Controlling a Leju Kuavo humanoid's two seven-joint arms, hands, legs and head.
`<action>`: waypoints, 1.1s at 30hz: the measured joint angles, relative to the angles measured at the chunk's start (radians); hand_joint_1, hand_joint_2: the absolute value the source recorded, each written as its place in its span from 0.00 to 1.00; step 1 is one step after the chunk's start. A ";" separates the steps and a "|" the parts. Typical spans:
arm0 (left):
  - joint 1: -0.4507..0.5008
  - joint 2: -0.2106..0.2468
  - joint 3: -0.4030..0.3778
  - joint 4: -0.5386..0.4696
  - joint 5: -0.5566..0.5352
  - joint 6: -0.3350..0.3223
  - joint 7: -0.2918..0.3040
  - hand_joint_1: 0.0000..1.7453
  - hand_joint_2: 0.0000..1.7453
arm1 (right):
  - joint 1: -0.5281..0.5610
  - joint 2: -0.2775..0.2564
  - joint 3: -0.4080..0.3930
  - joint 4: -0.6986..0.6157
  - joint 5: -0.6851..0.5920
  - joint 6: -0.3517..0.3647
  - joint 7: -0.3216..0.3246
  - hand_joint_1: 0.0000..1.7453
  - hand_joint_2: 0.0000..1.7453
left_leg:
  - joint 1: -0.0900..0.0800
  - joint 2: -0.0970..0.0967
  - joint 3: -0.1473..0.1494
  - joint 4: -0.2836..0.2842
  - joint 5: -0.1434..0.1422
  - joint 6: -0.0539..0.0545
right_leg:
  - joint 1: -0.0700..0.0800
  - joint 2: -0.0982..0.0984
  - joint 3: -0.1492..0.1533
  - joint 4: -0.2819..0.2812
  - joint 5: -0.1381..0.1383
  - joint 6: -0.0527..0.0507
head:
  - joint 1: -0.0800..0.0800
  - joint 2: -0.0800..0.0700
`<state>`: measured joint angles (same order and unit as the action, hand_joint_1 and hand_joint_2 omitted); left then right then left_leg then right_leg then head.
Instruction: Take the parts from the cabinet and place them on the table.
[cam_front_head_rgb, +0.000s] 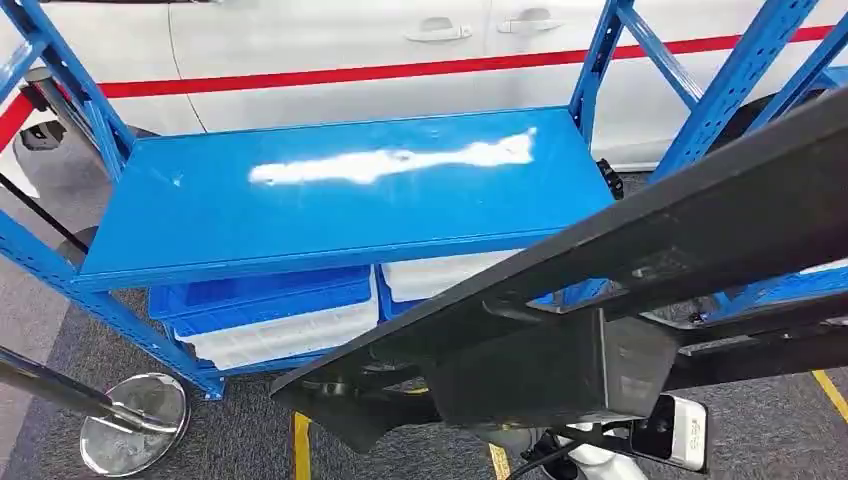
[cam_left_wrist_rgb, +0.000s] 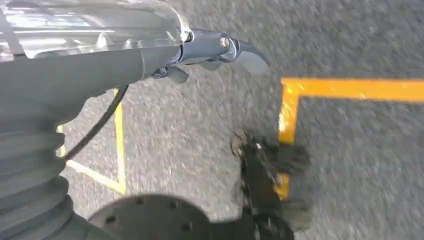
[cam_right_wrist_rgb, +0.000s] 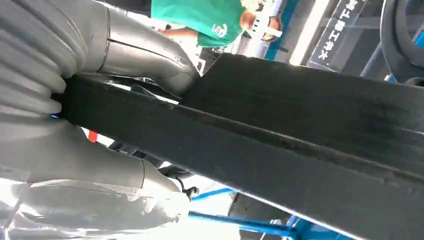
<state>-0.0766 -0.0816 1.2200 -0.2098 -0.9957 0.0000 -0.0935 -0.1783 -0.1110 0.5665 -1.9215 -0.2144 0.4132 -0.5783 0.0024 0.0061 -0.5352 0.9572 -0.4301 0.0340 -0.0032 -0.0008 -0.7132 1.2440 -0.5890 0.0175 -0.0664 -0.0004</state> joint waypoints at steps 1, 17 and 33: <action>0.000 0.002 0.000 -0.001 -0.002 0.000 0.000 0.00 1.00 | 0.012 -0.004 -0.005 -0.003 -0.006 0.005 0.000 0.99 1.00 | 0.000 0.000 -0.018 0.002 0.012 -0.002 | -0.004 0.000 -0.008 0.060 -0.008 0.005 | 0.000 0.000; 0.007 0.042 -0.008 -0.006 -0.027 -0.016 -0.003 0.00 1.00 | 0.133 -0.025 -0.032 -0.021 0.031 0.025 -0.035 0.99 1.00 | 0.014 -0.006 -0.186 0.373 -0.142 -0.071 | 0.004 -0.003 0.135 -0.252 0.155 -0.054 | -0.002 0.000; 0.004 0.071 -0.019 -0.015 -0.045 -0.012 -0.072 0.00 1.00 | 0.129 -0.050 -0.036 0.003 0.032 0.042 -0.045 0.99 1.00 | -0.003 0.003 -0.007 -0.004 -0.002 -0.008 | -0.005 -0.001 -0.004 0.088 0.068 0.004 | -0.001 0.000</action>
<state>-0.0722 -0.0107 1.2005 -0.2251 -1.0410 -0.0122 -0.1659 -0.0494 -0.1614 0.5302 -1.9181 -0.1827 0.4551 -0.6233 -0.0007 0.0096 -0.5419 0.9529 -0.4317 0.0262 -0.0082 -0.0020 -0.7172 1.3319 -0.5209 0.0219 -0.0675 -0.0004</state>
